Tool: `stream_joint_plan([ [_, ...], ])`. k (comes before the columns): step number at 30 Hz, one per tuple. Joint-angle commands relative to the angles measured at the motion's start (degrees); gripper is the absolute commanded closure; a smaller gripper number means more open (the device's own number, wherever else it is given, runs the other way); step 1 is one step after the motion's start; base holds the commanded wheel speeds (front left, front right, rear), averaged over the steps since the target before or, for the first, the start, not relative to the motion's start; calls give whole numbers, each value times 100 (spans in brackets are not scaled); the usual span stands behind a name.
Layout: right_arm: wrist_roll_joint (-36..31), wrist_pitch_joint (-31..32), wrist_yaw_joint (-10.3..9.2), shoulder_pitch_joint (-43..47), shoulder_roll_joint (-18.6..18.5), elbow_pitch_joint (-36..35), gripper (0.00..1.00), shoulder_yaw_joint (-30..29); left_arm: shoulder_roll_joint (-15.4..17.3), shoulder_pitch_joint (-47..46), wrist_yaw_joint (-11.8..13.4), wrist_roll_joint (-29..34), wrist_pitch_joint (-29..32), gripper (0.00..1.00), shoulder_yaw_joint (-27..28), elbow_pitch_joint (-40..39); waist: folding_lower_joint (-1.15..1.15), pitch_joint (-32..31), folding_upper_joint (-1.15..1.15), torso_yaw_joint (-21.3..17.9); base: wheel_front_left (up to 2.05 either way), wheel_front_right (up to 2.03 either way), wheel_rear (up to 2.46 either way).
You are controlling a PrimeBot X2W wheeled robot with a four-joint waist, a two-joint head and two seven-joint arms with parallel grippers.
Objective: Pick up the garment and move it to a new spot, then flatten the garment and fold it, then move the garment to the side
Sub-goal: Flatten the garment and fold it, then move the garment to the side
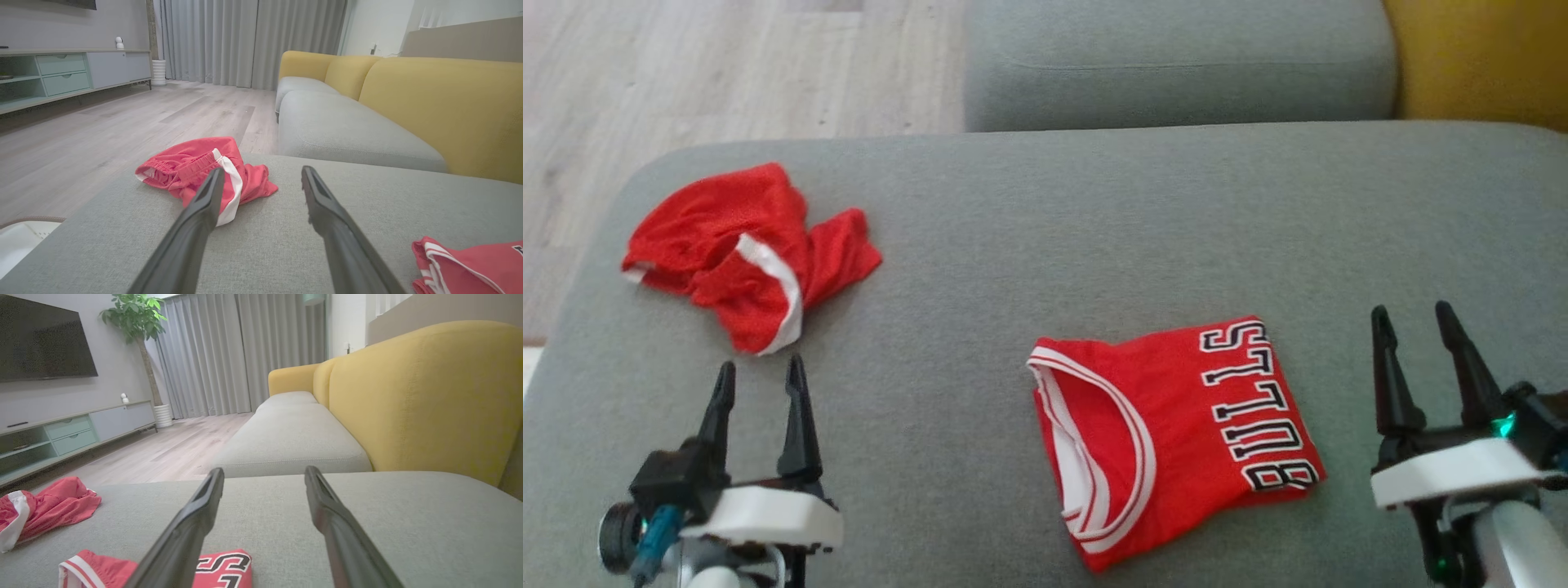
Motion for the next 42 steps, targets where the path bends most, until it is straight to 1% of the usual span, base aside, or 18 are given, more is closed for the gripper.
stream_joint_plan([
  [1, -152, -77, 39, -32, 21, -249, 0, 70, 10, -130, -46, 81, -70, 0, 198, -304, 0, 6, 0, -190, 0, 0, 0],
  [4, -267, -83, 39, 87, 113, -264, 0, -8, 9, -67, -63, 91, -70, 0, 135, -350, 0, 26, 0, -286, 0, 0, 0],
  [11, -378, -85, 39, 148, 131, -205, 0, 18, 9, -74, -59, 104, -70, 0, 17, -369, 0, 54, 0, -342, 0, 0, 0],
  [17, -204, -85, 39, 10, 51, 92, 0, 232, 9, -106, -85, 91, -70, 0, -16, -321, 0, 31, 0, -287, 0, 0, 0],
  [19, -97, 18, 39, -150, 10, 286, 0, 365, 9, -112, -97, 88, -70, 0, -26, -317, 0, 32, 0, -264, 0, 0, 0],
  [21, 62, 361, 39, -396, -14, 573, 0, 530, 9, -114, -97, 88, -70, 0, -35, -314, 0, 37, 0, -247, 0, 0, 0],
  [27, 661, 1777, 39, -1388, -54, 1712, 0, 1161, 9, -188, -109, 87, -70, 0, -122, -280, 0, 77, 0, -118, 0, 0, 0],
  [30, 874, 2476, 39, -1749, -60, 2401, 0, 1317, 8, -234, -125, 83, -70, 0, -177, -257, 0, 80, 0, 3, 0, 0, 0],
  [33, 1115, 3148, 39, -1958, 2, 3022, 0, 1327, 8, -248, -129, 84, -70, 0, -198, -235, 0, 74, 0, 120, 0, 0, 0],
  [36, 1288, 3693, 39, -2043, 60, 3367, 0, 1437, 8, -249, -140, 90, -70, 0, -175, -200, 0, 57, 0, 212, 0, 0, 0],
  [38, 1457, 4048, 39, -2036, 84, 3430, 0, 1599, 8, -233, -143, 92, -70, 0, -159, -191, 0, 50, 0, 239, 0, 0, 0],
  [39, 1532, 4133, 39, -2036, 73, 3441, 18, 1637, 8, -229, -145, 93, -70, 0, -156, -187, 0, 50, 0, 246, 0, 0, 0],
  [40, 1583, 4196, 39, -2036, 57, 3451, 53, 1682, 8, -228, -146, 94, -70, 0, -153, -182, 0, 48, 0, 249, 0, 0, 0],
  [41, 1608, 4179, 39, -2046, 30, 3421, 80, 1739, 8, -227, -147, 97, -70, 0, -152, -180, 0, 46, 0, 246, 0, 0, 0],
  [42, 1650, 4076, 39, -2067, 9, 3380, 100, 1745, 8, -230, -148, 99, -70, 0, -155, -182, 0, 46, 0, 239, 0, 0, 0],
])
